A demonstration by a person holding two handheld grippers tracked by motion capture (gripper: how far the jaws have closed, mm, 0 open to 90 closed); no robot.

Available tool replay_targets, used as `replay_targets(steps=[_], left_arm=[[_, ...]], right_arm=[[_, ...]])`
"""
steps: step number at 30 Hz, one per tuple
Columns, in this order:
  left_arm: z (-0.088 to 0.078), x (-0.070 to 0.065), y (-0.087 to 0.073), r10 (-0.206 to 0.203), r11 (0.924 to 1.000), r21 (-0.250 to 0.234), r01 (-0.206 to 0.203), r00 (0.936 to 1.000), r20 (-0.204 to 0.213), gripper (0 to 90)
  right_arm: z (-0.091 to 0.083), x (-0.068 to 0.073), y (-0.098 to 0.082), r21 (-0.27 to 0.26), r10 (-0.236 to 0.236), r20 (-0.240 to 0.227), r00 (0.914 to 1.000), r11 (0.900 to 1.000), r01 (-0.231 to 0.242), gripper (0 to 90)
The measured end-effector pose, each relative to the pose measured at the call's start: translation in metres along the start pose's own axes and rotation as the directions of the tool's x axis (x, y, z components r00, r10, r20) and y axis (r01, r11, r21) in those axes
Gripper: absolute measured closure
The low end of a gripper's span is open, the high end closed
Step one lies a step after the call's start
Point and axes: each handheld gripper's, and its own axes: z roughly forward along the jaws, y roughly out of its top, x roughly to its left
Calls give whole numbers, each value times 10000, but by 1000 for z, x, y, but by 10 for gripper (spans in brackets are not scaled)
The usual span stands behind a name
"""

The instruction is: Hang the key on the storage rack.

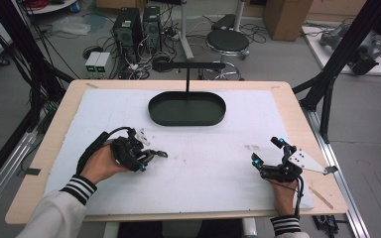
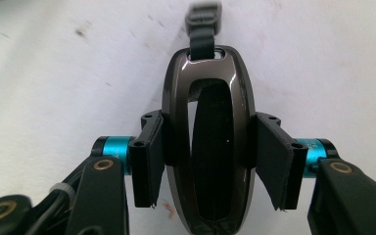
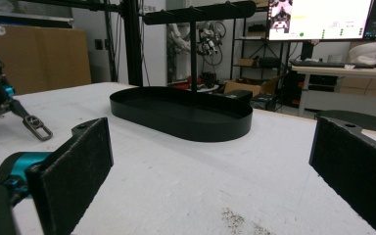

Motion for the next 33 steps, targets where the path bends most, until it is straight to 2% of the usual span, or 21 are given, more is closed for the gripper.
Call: replay_targets(steps=[4,9,10,11,13,16,18,19,21,25,30,33], left_arm=[[-7,5,2,-203,9984,-526,199,9998,-85,484],[-13,13,3,-519,9922,-1140,499,9985,-151,483],[-15,15,3,-610,9900,-1288,580,9979,-200,484],[-18,19,4,-737,9846,-1605,695,9971,-205,484],[-21,23,4,-990,9762,-1945,959,9951,-62,484],[-26,29,7,-1020,9730,-2113,926,9942,-340,483],[-30,33,10,-1140,9692,-2235,1029,9928,-374,483],[-33,36,13,-1207,9640,-2445,1049,9914,-505,483],[-37,39,16,-1297,9586,-2628,1095,9897,-607,483],[-46,51,22,-1432,9516,-2862,1118,9855,-914,483],[-55,63,32,-1730,9352,-3289,1316,9799,-998,483],[-59,70,39,-1819,9309,-3388,1366,9776,-1056,483]], right_arm=[[0,0,0,-1,6,5,10000,10000,-6,14],[0,0,0,-29,-8,-17,10000,10000,8,14],[0,0,0,-22,7,-13,10000,10000,-7,14],[0,0,0,-11,12,-4,10000,10000,-12,14],[0,0,0,-20,10,-12,10000,10000,-10,14],[0,0,0,1,2,-7,10000,10000,-2,14],[0,0,0,11,29,-6,10000,10000,-29,14],[0,0,0,7,43,-1,10000,10000,-43,14],[0,0,0,12,40,12,10000,10000,-40,14],[0,0,0,8,33,11,10000,10000,-33,14],[0,0,0,9,43,5,10000,10000,-43,14],[0,0,0,-36,10,-4,10000,10000,-10,14]])
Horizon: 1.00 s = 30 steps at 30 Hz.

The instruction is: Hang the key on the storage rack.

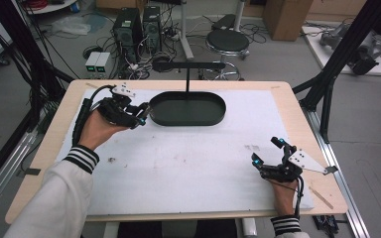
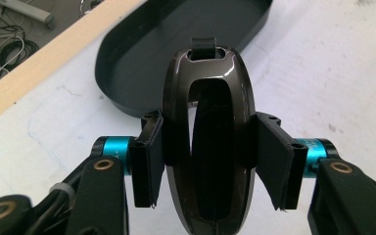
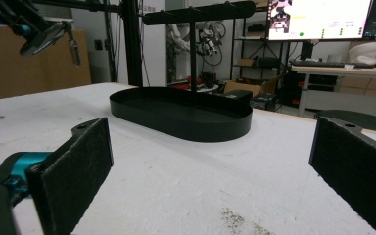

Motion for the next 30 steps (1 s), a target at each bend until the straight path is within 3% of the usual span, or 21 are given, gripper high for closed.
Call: replay_targets(steps=[5,17,30], left_arm=[[1,8,15,17,9999,-159,-19,9999,-148,484],[2,30,39,-596,9930,-1042,554,9975,-376,484],[5,40,69,-587,9888,-1423,453,9941,-913,484]], right_arm=[[0,1,0,42,15,11,10000,10000,-15,14],[0,0,0,-5,26,10,10000,10000,-26,14],[0,0,0,-12,26,4,10000,10000,-26,14]])
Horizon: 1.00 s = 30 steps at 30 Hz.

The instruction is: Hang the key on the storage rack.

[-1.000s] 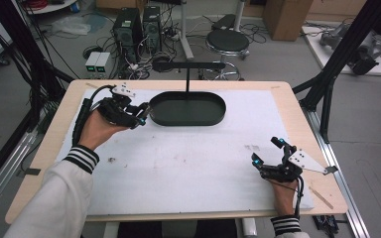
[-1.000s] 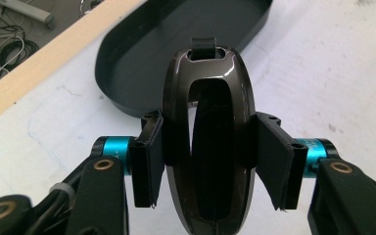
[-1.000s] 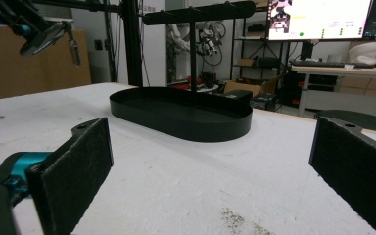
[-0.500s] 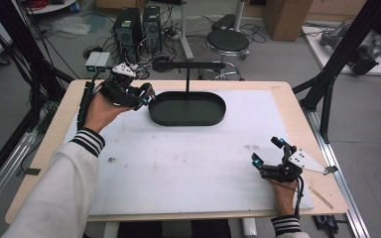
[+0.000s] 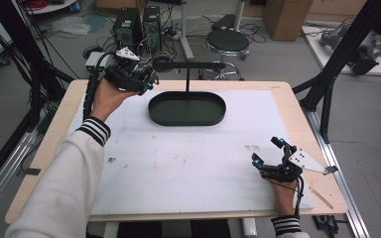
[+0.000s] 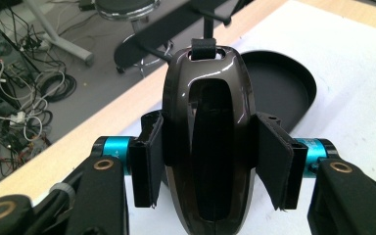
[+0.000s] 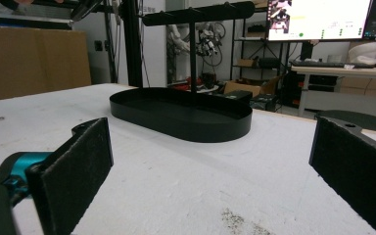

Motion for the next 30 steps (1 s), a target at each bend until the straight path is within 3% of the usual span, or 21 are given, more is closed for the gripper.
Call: replay_targets(steps=[13,30], left_arm=[[13,4,3,-106,9995,-306,87,9980,-623,484],[28,5,4,-338,9955,-909,253,9951,-925,485]], right_arm=[[0,0,0,-11,20,-4,10000,10000,-20,14],[0,0,0,-16,32,-8,10000,10000,-32,14]])
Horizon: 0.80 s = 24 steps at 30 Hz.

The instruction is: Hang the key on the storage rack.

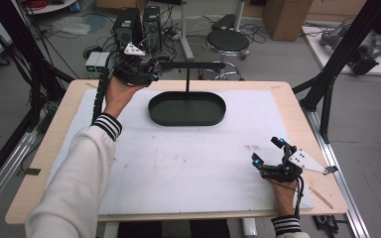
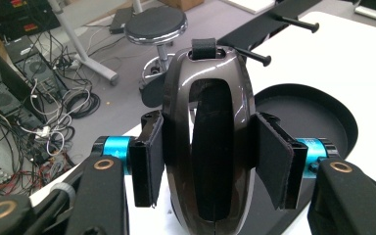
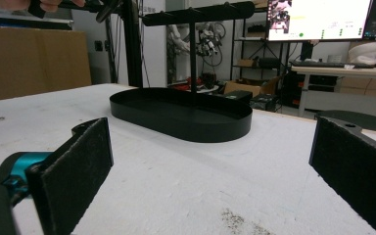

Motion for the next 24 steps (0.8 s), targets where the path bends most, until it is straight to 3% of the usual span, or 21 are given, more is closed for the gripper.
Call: replay_targets(steps=[10,24], left_arm=[[6,4,-2,-275,9993,-273,271,9995,-129,485],[19,8,-8,-466,9988,106,474,9965,-697,485]], right_arm=[[0,0,0,22,49,11,10000,10000,-49,14],[0,0,0,-32,7,8,10000,10000,-7,14]])
